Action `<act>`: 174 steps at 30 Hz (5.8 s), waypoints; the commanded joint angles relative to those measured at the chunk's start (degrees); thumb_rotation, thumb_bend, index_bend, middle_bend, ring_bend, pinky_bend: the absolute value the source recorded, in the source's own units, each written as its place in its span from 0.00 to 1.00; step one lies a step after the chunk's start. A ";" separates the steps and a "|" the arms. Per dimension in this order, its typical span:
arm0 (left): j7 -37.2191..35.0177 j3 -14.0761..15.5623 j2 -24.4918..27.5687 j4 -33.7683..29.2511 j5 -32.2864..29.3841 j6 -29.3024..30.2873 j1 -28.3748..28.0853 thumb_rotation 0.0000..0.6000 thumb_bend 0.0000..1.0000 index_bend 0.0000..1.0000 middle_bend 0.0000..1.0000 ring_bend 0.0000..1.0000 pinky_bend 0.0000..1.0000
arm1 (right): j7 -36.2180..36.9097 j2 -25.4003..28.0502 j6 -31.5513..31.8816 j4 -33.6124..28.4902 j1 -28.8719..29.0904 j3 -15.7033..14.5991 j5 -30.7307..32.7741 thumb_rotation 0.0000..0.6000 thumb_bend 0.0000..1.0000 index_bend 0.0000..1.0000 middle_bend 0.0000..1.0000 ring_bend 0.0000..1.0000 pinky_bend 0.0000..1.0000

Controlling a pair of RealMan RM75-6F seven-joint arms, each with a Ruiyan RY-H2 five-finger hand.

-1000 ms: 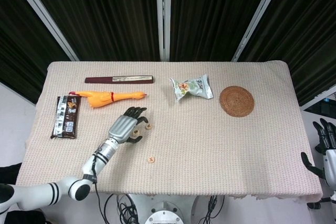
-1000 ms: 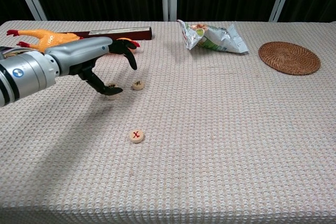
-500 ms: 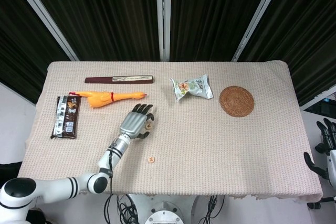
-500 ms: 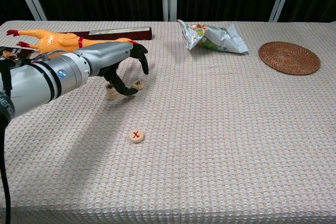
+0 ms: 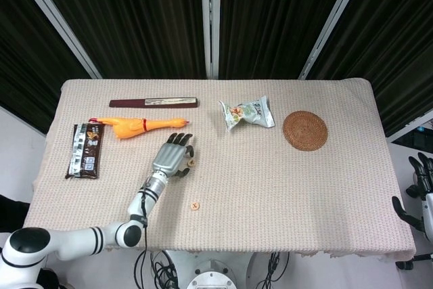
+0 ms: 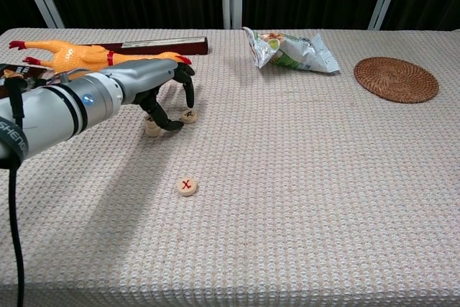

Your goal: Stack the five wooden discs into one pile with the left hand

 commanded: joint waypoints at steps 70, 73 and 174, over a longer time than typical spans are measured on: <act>0.48 2.98 9.94 -18.03 -2.66 10.05 5.51 1.00 0.31 0.51 0.10 0.00 0.00 | -2.61 -0.65 -0.65 -0.36 0.44 -0.66 -1.01 1.00 0.28 0.00 0.00 0.00 0.00; -0.50 2.99 9.26 -16.74 -2.09 9.64 5.57 1.00 0.31 0.51 0.10 0.00 0.00 | -2.45 -0.61 -0.80 -0.21 0.47 -0.64 -0.83 1.00 0.28 0.00 0.00 0.00 0.00; -2.61 4.98 12.27 -18.93 -1.73 6.30 6.46 1.00 0.41 0.34 0.03 0.00 0.00 | -1.95 -0.40 -1.86 -0.17 0.79 -0.70 0.02 1.00 0.28 0.00 0.00 0.00 0.00</act>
